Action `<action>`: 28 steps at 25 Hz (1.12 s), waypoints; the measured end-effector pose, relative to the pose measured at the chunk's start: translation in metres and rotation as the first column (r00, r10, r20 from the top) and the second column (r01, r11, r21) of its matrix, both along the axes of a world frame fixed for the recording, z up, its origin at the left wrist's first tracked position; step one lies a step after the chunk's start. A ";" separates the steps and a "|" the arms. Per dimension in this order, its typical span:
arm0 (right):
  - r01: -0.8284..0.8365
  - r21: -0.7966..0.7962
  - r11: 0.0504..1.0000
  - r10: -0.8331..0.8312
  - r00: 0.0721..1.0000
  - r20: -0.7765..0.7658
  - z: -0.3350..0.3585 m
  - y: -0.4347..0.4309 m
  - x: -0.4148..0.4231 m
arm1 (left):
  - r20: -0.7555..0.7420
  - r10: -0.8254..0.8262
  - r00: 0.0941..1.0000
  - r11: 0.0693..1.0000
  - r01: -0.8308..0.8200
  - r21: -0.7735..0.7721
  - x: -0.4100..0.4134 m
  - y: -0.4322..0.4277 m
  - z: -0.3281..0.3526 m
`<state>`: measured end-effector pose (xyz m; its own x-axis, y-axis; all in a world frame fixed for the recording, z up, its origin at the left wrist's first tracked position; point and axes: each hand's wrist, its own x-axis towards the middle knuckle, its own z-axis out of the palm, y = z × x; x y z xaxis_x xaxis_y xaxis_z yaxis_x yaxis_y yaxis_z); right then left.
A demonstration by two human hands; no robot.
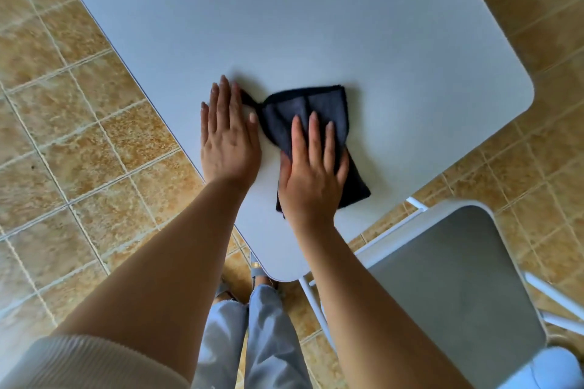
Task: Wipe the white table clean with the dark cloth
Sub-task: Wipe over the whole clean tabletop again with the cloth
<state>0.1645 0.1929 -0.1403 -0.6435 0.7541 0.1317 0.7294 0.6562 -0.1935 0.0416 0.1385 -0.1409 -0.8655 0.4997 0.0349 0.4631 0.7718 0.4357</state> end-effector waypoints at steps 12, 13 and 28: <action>0.315 -0.030 0.949 -0.313 0.947 0.067 -0.003 0.124 0.018 | -0.109 -0.060 0.992 0.990 0.045 -0.134 0.001 0.005 -0.010; 0.303 -0.023 0.953 -0.301 0.952 0.048 -0.004 0.123 0.002 | -0.118 -0.115 0.986 0.987 0.099 -0.129 0.000 0.007 -0.010; 0.353 -0.009 0.936 -0.350 0.931 0.102 0.000 0.159 0.028 | -0.111 -0.131 0.985 0.987 0.119 -0.112 -0.002 0.017 -0.009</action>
